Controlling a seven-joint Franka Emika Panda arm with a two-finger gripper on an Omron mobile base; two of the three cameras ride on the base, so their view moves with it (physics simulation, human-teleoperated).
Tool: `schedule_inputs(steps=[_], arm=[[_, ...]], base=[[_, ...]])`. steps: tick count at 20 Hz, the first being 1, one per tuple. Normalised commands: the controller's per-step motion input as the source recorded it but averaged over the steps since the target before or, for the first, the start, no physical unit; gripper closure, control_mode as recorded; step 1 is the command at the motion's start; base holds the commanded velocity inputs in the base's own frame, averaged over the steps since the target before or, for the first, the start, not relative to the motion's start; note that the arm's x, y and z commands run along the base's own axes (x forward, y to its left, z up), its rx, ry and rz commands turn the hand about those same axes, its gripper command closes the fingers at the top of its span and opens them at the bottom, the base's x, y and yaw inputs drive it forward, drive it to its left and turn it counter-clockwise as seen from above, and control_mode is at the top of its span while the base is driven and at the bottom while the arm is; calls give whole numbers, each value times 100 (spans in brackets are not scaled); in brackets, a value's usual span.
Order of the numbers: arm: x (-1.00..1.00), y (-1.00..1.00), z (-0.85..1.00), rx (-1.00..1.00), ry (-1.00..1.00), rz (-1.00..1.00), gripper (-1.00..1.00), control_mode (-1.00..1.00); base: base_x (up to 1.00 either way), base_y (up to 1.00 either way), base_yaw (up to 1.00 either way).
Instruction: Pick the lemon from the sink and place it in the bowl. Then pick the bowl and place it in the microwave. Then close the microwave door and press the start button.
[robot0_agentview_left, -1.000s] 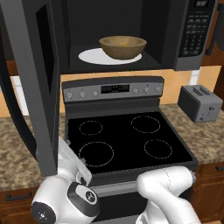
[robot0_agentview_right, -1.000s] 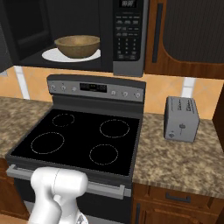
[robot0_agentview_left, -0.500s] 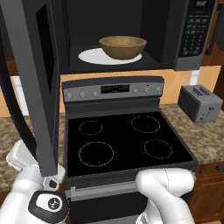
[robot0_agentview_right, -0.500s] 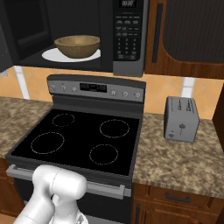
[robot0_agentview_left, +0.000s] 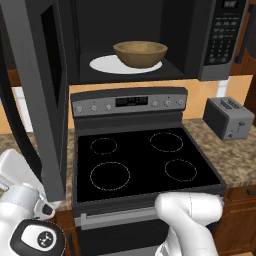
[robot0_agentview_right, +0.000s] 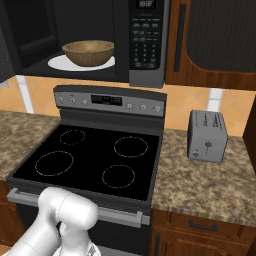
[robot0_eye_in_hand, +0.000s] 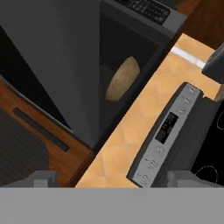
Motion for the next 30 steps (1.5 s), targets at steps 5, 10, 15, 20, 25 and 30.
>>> schedule_inputs(steps=[5,10,15,20,25,30], arm=[[-27,-59,47,15,-2,0,-100,-100],[-21,-91,27,17,0,1,-100,-100],[-30,-93,20,13,0,2,-100,-100],[-30,-90,23,12,0,3,-100,-100],[-28,-58,36,13,1,2,-100,-100],[6,-86,37,18,9,0,-100,-100]], base=[[0,0,0],[0,0,0],[0,0,0],[0,0,0],[0,0,0],[0,0,0]])
